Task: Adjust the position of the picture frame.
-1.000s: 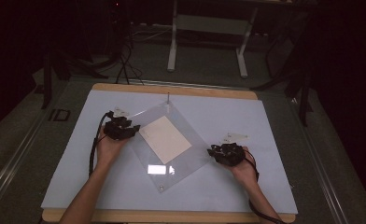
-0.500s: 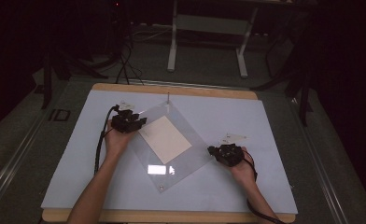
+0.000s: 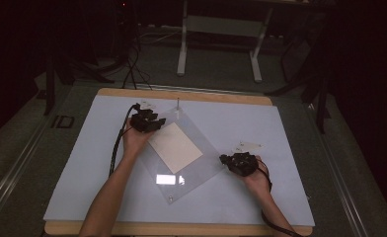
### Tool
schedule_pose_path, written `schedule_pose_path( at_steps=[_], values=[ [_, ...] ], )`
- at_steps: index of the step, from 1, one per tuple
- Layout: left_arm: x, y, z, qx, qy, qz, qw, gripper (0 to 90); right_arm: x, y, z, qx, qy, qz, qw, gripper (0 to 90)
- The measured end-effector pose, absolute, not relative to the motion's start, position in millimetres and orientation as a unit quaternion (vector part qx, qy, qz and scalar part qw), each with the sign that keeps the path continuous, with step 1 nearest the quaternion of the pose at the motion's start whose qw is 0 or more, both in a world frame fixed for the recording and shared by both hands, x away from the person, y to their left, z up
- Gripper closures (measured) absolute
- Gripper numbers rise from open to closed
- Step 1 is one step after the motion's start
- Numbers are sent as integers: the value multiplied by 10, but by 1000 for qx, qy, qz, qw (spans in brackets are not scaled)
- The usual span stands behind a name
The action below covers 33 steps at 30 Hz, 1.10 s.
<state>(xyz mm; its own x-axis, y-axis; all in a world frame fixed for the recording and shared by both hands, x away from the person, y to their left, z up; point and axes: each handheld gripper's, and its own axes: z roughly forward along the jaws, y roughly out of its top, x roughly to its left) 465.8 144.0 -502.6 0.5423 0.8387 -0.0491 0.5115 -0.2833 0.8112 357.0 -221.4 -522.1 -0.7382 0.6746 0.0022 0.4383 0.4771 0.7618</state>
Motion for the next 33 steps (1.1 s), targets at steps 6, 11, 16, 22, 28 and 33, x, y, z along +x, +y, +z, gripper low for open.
schedule_pose_path(
  at_steps=[6, 11, 16, 22, 28, 33],
  values=[
    [4783, 1320, -5008, 779, 425, 209, 412, 623, 3567, -2214, -5227, 333, 843, 395, 149, 848],
    [4911, 1203, -5015, 782, 423, 212, 405, 563, 3564, -2214, -5229, 335, 842, 396, 149, 848],
    [5039, 1193, -5007, 767, 440, 202, 420, 544, 3557, -2212, -5233, 339, 839, 397, 150, 847],
    [5197, 1179, -4929, 747, 453, 204, 441, 534, 3552, -2214, -5238, 344, 836, 400, 149, 846],
    [5377, 1082, -4914, 750, 457, 188, 440, 538, 3553, -2220, -5244, 349, 833, 404, 146, 844],
    [5474, 1007, -5036, 748, 468, 180, 435, 555, 3554, -2222, -5245, 349, 833, 404, 145, 843]
  ],
)
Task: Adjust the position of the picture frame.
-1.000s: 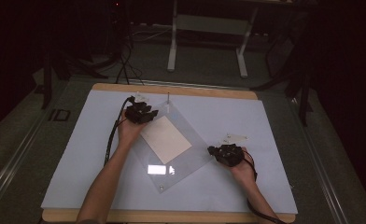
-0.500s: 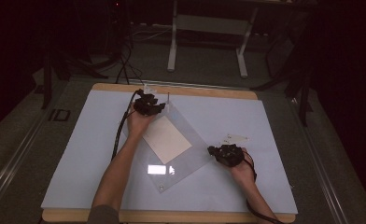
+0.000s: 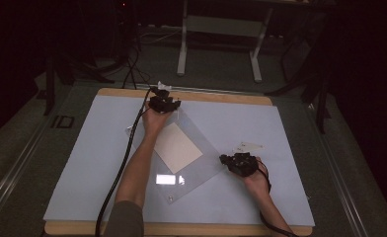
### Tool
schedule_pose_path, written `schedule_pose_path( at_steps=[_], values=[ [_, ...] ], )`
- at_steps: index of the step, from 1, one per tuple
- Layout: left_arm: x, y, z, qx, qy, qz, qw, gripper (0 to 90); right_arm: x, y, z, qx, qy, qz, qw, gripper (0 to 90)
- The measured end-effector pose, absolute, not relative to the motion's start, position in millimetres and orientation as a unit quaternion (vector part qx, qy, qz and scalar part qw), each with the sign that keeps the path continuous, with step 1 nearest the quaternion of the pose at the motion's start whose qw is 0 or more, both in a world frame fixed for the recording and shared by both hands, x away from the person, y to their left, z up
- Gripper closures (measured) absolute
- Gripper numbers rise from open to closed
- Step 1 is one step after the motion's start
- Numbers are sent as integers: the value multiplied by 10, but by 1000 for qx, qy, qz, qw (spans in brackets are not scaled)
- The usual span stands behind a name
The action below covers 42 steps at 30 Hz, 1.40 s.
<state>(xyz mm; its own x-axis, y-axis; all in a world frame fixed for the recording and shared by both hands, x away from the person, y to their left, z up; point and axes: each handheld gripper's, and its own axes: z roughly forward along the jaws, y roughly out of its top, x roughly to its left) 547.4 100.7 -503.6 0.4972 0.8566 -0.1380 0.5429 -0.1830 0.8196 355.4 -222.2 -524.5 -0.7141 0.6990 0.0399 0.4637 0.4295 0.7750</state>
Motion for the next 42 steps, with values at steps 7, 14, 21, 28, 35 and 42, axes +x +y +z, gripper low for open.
schedule_pose_path(
  at_steps=[7, 14, 21, 28, 35, 42],
  values=[
    [5557, 956, -5134, 745, 480, 170, 431, 559, 3546, -2216, -5247, 354, 830, 405, 147, 843],
    [5708, 776, -5142, 761, 480, 169, 402, 598, 3544, -2219, -5248, 355, 829, 406, 146, 843],
    [5755, 707, -5201, 752, 507, 188, 376, 771, 3544, -2227, -5253, 365, 823, 412, 140, 839],
    [5716, 679, -5174, 763, 500, 204, 356, 844, 3567, -2266, -5256, 384, 812, 427, 107, 825],
    [5615, 739, -5092, 789, 465, 221, 335, 851, 3562, -2325, -5189, 404, 800, 431, 107, 821],
    [5464, 920, -5045, 808, 439, 198, 338, 854, 3603, -2493, -5123, 431, 780, 443, 100, 807]
  ],
)
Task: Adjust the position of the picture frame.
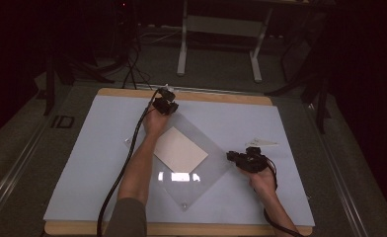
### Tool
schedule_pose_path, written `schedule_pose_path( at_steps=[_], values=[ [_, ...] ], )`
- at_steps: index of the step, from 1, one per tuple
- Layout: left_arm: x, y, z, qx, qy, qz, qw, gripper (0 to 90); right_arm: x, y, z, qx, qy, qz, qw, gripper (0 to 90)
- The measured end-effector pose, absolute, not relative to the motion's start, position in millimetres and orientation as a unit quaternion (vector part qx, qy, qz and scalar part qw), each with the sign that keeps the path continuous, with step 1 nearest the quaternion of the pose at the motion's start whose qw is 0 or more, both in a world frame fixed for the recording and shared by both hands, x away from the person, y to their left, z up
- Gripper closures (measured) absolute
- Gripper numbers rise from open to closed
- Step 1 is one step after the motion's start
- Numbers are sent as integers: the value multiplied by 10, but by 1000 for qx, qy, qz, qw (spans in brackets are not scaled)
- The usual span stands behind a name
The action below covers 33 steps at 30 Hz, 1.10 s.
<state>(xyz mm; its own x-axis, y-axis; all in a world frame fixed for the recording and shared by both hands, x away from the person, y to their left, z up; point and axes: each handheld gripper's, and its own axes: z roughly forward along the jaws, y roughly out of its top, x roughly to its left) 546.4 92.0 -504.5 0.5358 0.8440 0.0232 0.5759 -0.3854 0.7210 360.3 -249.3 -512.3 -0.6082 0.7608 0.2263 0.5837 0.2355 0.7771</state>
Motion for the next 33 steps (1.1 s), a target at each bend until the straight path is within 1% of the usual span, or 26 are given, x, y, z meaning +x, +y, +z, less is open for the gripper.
schedule_pose_path(
  at_steps=[5, 13, 18, 19, 20, 24, 25, 28, 33],
  values=[
    [5300, 1137, -4981, 815, 424, 175, 354, 855, 3672, -2590, -5095, 443, 769, 451, 97, 792],
    [5047, 1374, -4883, 833, 400, 143, 354, 855, 3844, -2691, -4993, 453, 765, 450, 89, 792],
    [4801, 1483, -4848, 839, 387, 140, 356, 855, 4017, -2747, -4963, 461, 766, 442, 77, 792],
    [4801, 1483, -4848, 839, 387, 140, 356, 854, 4017, -2747, -4963, 461, 766, 442, 77, 792],
    [4675, 1547, -4856, 840, 381, 135, 361, 854, 4057, -2752, -4962, 464, 766, 439, 74, 793],
    [4478, 1632, -4883, 842, 377, 126, 365, 854, 4232, -2746, -4945, 464, 771, 433, 64, 792],
    [4478, 1632, -4883, 842, 377, 126, 365, 854, 4232, -2746, -4945, 464, 771, 433, 64, 792],
    [4339, 1685, -4873, 833, 383, 140, 373, 854, 4372, -2708, -4956, 465, 778, 420, 42, 791],
    [4292, 1770, -4929, 829, 396, 141, 369, 854, 4549, -2586, -4931, 463, 786, 408, 45, 790]
  ],
)
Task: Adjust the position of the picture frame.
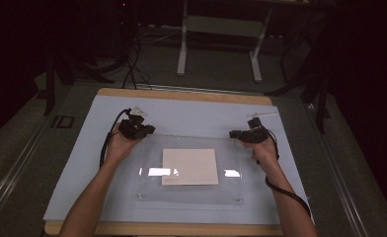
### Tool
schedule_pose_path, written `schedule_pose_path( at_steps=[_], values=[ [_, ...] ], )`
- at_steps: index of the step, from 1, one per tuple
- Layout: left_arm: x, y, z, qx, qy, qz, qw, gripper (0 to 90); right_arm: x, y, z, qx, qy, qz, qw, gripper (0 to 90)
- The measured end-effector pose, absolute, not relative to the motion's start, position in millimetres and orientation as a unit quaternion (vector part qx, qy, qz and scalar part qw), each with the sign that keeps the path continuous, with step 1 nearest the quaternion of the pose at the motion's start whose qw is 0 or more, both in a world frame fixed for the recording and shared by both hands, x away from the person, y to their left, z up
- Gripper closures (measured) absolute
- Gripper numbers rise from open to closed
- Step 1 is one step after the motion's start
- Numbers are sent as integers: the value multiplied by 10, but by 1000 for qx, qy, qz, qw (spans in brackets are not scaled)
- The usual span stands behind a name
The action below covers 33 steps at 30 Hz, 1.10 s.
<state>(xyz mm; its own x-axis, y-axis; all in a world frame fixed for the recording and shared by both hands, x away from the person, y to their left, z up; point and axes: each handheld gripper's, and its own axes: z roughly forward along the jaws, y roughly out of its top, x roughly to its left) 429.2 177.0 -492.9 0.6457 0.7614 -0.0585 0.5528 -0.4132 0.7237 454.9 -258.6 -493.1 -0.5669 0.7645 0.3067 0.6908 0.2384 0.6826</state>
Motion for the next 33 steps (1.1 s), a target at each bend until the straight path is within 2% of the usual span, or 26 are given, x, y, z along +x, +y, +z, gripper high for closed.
schedule_pose_path(
  at_steps=[17, 19, 33],
  values=[
    [4372, 1811, -5140, 815, 433, 143, 357, 851, 4685, -2440, -5041, 470, 789, 392, 47, 790],
    [4358, 1835, -5170, 804, 438, 143, 375, 849, 4691, -2431, -5080, 472, 787, 394, 48, 788],
    [4326, 1807, -5174, 799, 446, 155, 374, 849, 4702, -2438, -5102, 471, 780, 410, 44, 785]
  ],
)
